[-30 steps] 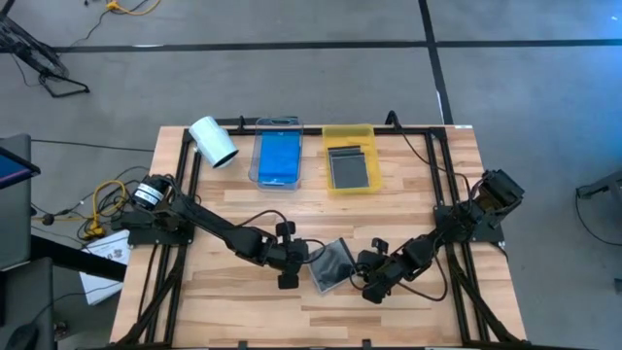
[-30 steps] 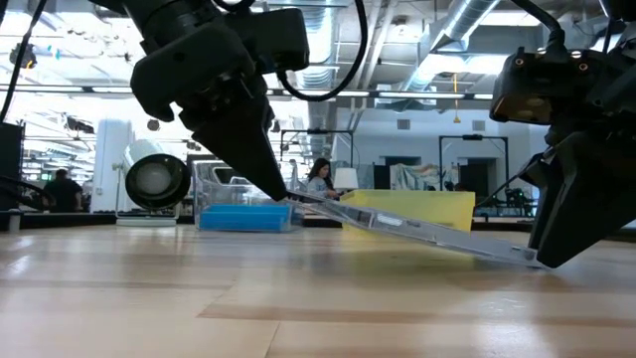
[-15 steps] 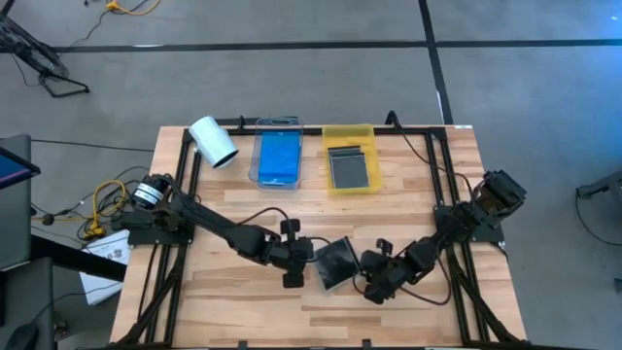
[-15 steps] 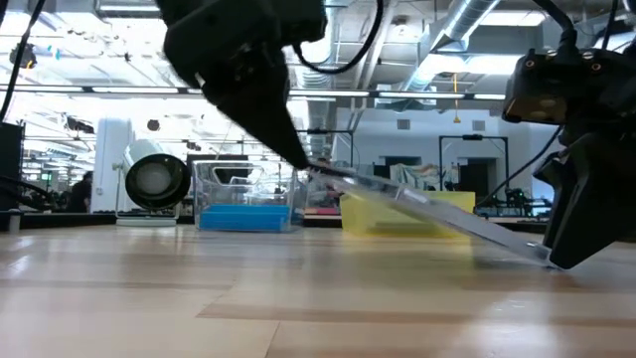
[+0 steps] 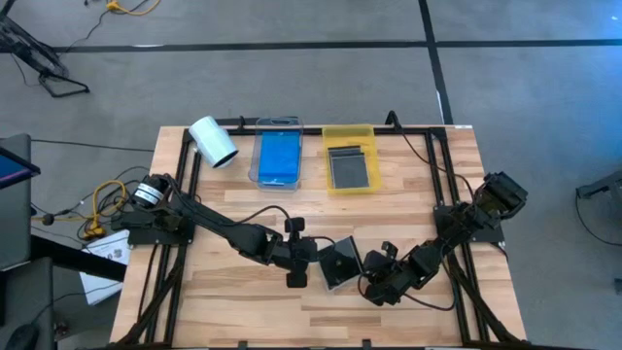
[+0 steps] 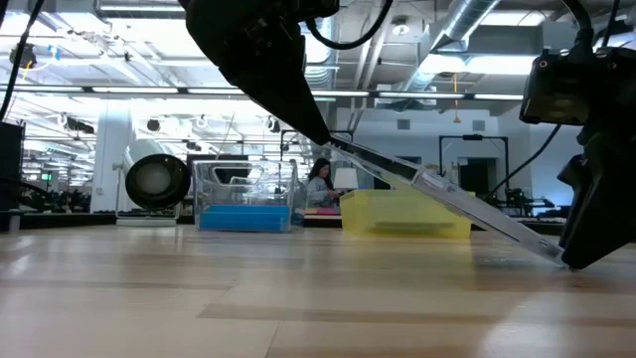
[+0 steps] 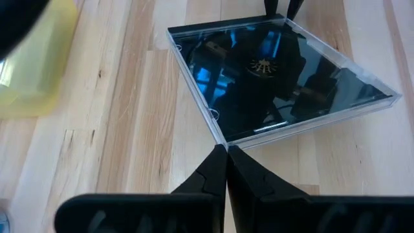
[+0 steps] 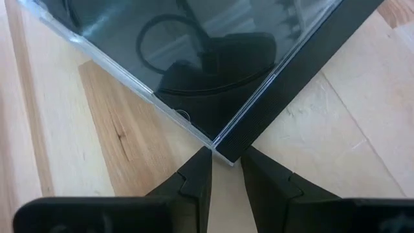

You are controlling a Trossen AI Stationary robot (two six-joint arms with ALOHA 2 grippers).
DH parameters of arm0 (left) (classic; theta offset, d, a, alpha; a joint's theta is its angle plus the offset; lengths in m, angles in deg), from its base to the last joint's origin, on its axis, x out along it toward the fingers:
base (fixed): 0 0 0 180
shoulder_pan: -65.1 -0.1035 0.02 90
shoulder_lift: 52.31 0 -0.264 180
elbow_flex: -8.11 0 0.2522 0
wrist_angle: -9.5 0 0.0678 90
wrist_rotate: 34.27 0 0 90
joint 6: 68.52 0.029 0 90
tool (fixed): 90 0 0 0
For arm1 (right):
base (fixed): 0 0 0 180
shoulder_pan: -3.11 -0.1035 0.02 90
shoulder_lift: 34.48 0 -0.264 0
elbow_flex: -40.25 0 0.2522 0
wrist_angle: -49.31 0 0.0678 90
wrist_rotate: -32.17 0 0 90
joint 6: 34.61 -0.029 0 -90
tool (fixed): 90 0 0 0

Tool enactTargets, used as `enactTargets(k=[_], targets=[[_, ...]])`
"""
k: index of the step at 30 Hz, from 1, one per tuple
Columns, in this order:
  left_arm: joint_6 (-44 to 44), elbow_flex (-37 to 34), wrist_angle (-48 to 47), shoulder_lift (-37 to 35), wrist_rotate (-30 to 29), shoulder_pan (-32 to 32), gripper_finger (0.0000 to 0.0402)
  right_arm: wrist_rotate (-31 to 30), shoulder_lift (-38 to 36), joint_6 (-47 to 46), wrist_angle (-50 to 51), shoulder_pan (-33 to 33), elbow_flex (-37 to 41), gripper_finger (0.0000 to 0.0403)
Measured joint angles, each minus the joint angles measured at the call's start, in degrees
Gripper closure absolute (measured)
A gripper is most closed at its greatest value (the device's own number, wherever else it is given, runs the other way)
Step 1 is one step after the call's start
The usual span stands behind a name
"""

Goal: Pick & place jewel cases by type
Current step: Put the black CD case into the yellow bin

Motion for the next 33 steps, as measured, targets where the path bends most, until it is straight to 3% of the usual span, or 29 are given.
enactTargets(k=[11, 33], targets=[[0.69, 0.0, -0.35, 0.07, 0.2, 0.13, 0.0401, 0.22, 0.0, -4.26, 0.63, -2.03, 0.0, 0.0324], [1.91, -0.11, -0.69, 0.07, -0.15, 0.13, 0.0401, 1.79, -0.04, -4.26, 1.87, -2.31, 0.0, 0.0324]])
